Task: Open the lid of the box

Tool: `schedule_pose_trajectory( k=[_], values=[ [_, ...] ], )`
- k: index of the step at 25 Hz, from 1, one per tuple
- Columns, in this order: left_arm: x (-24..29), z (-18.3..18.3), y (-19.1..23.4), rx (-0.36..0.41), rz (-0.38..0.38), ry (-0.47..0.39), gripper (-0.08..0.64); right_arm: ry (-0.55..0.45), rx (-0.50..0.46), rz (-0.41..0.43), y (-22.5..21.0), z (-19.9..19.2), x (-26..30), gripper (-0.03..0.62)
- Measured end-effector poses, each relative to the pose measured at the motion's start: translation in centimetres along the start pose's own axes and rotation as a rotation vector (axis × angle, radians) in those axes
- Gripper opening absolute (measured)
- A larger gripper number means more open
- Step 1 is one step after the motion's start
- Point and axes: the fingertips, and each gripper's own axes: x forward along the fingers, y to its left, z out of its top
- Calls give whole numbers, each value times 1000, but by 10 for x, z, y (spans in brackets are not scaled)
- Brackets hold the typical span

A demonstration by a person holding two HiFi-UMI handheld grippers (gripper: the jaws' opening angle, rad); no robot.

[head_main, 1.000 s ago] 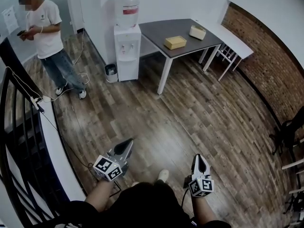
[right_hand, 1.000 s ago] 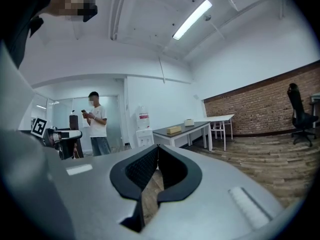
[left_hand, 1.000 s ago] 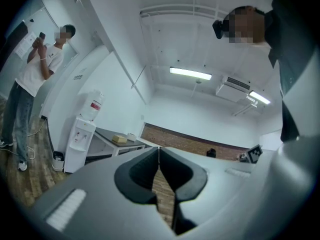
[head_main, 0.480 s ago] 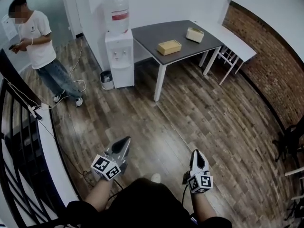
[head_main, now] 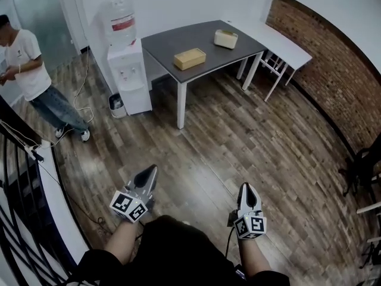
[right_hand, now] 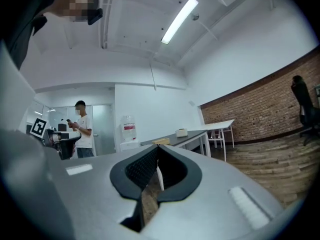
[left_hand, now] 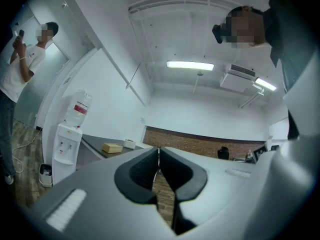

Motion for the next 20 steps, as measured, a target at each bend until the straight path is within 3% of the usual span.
schedule_pose_trajectory(
  k=[10,14,20],
  values=[
    [69,-19,8,-46,-67,46,0,13,24,-102,-46,-3,13,3],
    [116,-26,22,-74,-113,33,0,-2,5,-137,-66,7,43,3],
    [187,-5,48,-95,-178,-21,0,-50,-36,-157,-85,42,110,3]
  ],
)
